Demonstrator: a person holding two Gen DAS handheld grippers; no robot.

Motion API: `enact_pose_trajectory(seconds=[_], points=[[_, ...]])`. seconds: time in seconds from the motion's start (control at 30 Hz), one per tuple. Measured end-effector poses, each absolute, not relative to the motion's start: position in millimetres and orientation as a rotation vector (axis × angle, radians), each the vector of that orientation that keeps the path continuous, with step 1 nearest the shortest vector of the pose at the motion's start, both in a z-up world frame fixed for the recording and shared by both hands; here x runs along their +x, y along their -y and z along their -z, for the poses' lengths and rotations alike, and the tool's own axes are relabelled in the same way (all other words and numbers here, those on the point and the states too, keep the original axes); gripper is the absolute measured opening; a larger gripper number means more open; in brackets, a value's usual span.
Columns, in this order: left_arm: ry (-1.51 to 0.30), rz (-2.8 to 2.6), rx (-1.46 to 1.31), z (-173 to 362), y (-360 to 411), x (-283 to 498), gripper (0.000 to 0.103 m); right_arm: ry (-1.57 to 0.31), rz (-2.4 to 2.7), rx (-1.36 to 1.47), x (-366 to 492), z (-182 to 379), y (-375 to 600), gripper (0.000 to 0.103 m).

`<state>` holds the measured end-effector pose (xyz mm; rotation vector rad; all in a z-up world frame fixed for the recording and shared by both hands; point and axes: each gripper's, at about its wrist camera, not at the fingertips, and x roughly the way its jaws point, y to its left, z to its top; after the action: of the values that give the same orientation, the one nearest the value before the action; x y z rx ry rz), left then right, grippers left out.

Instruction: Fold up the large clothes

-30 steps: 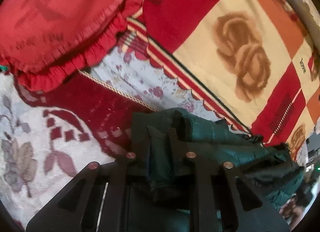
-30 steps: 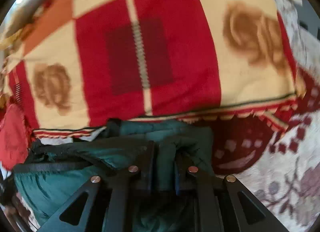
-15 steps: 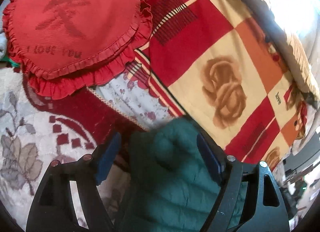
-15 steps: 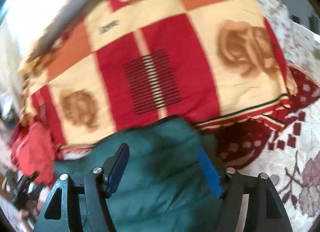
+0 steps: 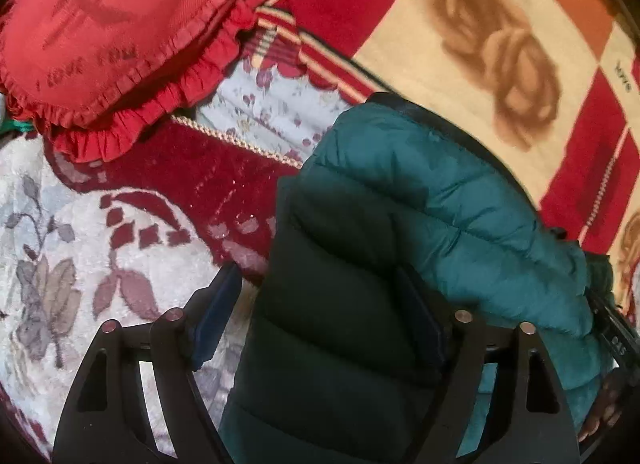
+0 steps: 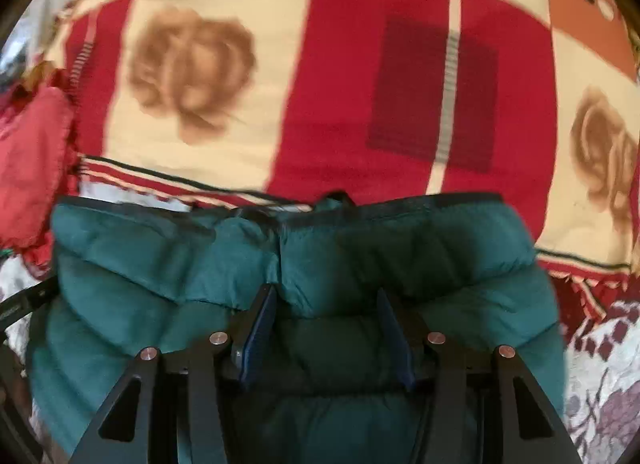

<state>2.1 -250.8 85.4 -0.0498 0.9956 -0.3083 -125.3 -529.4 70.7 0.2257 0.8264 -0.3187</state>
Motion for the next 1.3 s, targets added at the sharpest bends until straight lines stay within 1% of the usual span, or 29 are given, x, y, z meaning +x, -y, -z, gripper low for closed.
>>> enact_pose_trajectory(seconds=[0.13, 0.27, 0.37, 0.67, 0.77, 0.93, 1.1, 1.2, 1.3], points=[[-0.992, 0.319, -0.069, -76, 250, 8, 0.082, -0.846, 0.350, 0.230, -111, -46, 536, 0.051], [-0.980, 0.316, -0.048, -74, 253, 7, 0.082, -0.853, 0.357, 0.218, -109, -38, 537, 0.051], [-0.982, 0.311, -0.036, -75, 254, 7, 0.082, -0.861, 0.355, 0.245, -115, -45, 538, 0.051], [-0.969, 0.302, -0.027, -77, 255, 5, 0.082, -0.763, 0.329, 0.271, -190, -85, 538, 0.052], [-0.968, 0.298, -0.023, -76, 255, 6, 0.082, -0.762, 0.375, 0.243, -198, -83, 548, 0.052], [-0.973, 0.299, -0.025, -76, 255, 7, 0.083, -0.784, 0.400, 0.349, -190, -60, 576, 0.052], [-0.979, 0.297, -0.025, -73, 256, 10, 0.084, -0.807, 0.424, 0.301, -176, -42, 574, 0.052], [-0.966, 0.292, -0.010, -73, 258, 9, 0.084, -0.821, 0.432, 0.302, -175, -45, 572, 0.052], [-0.958, 0.290, 0.005, -74, 258, 8, 0.084, -0.785, 0.414, 0.339, -187, -64, 565, 0.052]])
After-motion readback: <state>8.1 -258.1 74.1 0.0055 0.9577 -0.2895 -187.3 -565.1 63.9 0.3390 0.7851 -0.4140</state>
